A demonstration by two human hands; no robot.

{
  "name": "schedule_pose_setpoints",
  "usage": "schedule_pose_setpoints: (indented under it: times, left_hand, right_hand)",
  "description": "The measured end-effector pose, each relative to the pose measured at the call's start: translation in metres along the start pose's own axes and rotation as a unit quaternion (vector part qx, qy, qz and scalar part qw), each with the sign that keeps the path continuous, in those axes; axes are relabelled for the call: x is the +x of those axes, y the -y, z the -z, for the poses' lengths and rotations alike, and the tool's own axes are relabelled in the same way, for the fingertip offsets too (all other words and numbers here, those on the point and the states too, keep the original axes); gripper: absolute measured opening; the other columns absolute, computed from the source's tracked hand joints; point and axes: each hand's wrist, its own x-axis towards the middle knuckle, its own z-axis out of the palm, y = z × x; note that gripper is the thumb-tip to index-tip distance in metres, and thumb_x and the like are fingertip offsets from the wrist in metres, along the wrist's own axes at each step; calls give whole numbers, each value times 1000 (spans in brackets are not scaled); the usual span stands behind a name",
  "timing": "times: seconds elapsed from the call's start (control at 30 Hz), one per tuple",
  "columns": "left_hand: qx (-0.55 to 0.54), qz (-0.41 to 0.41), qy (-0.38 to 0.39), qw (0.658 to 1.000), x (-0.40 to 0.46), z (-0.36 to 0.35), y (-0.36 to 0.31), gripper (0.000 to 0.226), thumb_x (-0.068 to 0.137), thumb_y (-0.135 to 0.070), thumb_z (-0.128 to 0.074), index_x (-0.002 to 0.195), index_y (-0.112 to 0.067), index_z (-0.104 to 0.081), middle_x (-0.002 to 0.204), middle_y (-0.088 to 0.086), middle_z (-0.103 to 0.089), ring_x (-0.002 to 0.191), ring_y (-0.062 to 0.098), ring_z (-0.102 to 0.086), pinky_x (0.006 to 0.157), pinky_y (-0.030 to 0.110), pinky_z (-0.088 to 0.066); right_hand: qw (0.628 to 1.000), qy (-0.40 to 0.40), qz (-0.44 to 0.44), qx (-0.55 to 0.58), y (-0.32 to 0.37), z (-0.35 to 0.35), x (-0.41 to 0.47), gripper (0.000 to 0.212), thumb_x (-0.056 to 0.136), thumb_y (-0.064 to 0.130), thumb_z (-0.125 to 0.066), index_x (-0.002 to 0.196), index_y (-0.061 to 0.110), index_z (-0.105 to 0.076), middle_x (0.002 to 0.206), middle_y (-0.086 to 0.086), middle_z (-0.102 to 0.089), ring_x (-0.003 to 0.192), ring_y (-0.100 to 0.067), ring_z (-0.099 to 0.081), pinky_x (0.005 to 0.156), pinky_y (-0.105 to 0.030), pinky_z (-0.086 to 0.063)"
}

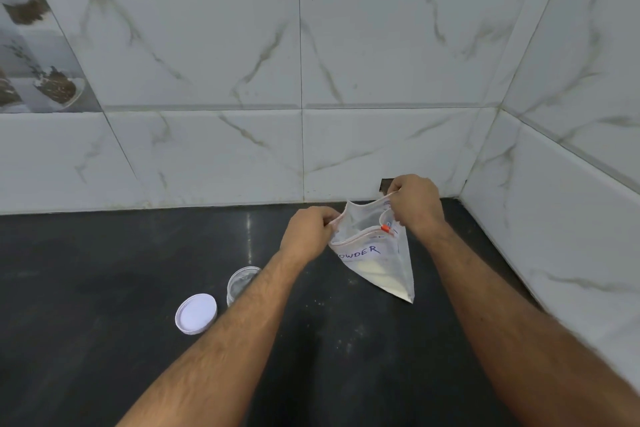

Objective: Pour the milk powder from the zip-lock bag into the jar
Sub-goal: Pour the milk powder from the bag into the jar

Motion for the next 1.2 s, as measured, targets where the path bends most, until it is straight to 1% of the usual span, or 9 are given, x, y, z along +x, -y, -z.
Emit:
schedule_pose_setpoints:
  times: [0.1,0.27,0.4,0.53,0.63,0.8,0.93,1.1,1.2]
  left_hand:
    - [-19,1,33,999,-3,0,-5,20,87,-31,-65,102,-21,-74,91,-11,-71,83,11,-64,72,26,-47]
    - [-109,36,69,991,-18,-3,-19,97,54,-62,-85,135,-26,-44,124,-15,-61,110,9,-61,92,34,-53]
    - [-25,46,56,997,-24,-12,-23,122,44,-64,-87,141,-22,-27,133,-2,-55,119,20,-58,95,44,-53]
    - [55,52,22,997,-22,-21,-19,93,51,-66,-83,119,-20,-41,116,-2,-65,107,22,-63,90,48,-52]
    - [77,32,16,996,-23,-22,-14,57,67,-59,-78,98,-23,-46,99,-7,-68,93,20,-62,90,47,-48]
    - [40,37,-6,999,-22,-19,-5,35,78,-48,-72,106,-29,-64,91,-13,-71,85,14,-66,91,45,-50]
    - [31,40,8,999,-8,-7,-5,23,81,-38,-70,103,-31,-71,88,-12,-73,87,16,-66,91,44,-50]
    - [49,38,43,997,18,20,-19,9,82,-22,-66,86,-24,-74,84,-6,-73,85,18,-66,87,42,-53]
    - [21,14,56,998,28,34,-24,12,81,-14,-65,76,-22,-72,78,-3,-73,81,21,-69,81,42,-57]
  right_hand:
    - [998,-3,-7,56,2,-7,-5,32,75,-4,-45,82,10,-73,61,-5,-67,60,-26,-70,63,-35,-60]
    - [992,15,-31,123,7,-12,-12,28,82,-4,-44,85,8,-69,55,-8,-69,45,-18,-70,53,-28,-58]
    - [984,65,-50,160,12,-16,-16,25,88,-3,-43,82,8,-65,59,-13,-71,53,-24,-74,63,-39,-64]
    - [971,115,-65,201,12,-16,-17,22,90,-2,-41,78,1,-60,67,-15,-66,58,-29,-75,65,-45,-64]
    - [968,140,-59,201,13,-10,-17,22,89,-1,-43,84,-1,-64,69,-16,-65,50,-22,-71,55,-36,-62]
    - [973,153,-36,169,13,5,-16,20,85,3,-46,73,8,-62,61,-6,-58,44,-14,-48,40,-22,-44]
    - [961,165,-51,218,4,17,-15,17,84,4,-48,80,9,-65,60,-1,-56,42,-10,-38,40,-19,-35]
    - [891,265,-61,363,-21,28,-13,19,95,22,-61,100,6,-68,58,2,-50,39,-8,-29,40,-20,-30]
    - [827,230,-116,499,-43,20,-11,26,99,36,-56,101,11,-64,53,5,-43,37,-6,-27,40,-20,-28]
